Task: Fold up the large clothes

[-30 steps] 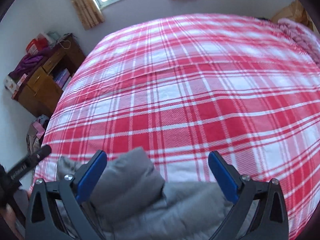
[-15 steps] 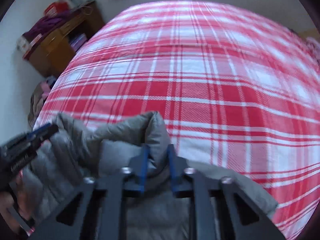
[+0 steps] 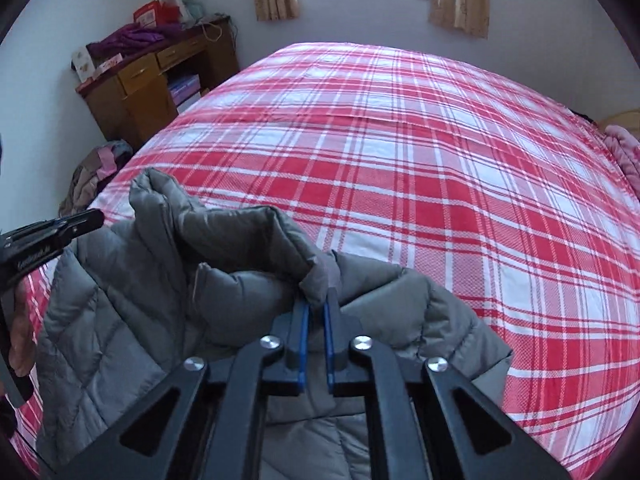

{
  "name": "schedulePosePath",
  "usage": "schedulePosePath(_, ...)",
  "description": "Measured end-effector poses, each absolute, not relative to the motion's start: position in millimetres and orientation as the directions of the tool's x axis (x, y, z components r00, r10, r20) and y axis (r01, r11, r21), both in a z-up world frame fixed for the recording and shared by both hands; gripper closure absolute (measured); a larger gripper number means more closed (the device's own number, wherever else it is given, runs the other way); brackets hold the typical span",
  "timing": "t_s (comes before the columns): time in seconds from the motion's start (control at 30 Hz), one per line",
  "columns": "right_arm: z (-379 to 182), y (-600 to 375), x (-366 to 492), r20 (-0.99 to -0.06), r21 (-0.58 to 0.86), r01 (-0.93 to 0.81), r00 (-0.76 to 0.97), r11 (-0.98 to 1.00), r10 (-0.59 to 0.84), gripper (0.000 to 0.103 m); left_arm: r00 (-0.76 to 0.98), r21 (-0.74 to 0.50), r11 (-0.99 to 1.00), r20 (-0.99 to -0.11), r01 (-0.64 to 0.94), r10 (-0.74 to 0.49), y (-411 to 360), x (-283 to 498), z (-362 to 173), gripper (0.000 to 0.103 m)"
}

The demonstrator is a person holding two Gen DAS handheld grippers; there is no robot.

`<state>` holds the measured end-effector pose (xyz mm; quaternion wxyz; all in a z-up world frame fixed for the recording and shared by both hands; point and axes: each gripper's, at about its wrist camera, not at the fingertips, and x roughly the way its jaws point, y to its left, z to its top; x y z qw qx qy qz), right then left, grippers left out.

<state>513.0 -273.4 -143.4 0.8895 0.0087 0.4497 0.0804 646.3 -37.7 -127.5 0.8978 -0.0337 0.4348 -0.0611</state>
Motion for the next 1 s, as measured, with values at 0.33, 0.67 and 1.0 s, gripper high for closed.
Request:
schedulePosePath(0.33,-141,-273,515,-0.774,0.089,-0.164,0.61,0.982,0.172,0.095,0.558,-0.092,0.994,-0.823,0.054,-0.107,-62,707,-159,0.017)
schedulePosePath(0.67,-145,-288,506,-0.759,0.074,-0.157,0.632,0.985,0.157,0.095,0.643,-0.054,0.981,-0.748,0.188,-0.164,-50,641,-146,0.099)
schedulePosePath(1.0,-168,-301,484,-0.767,0.069,-0.116,0.629,0.991,0.127,0.096,0.637,-0.063,0.986,-0.756,0.156,-0.15,-29,587,-193,0.1)
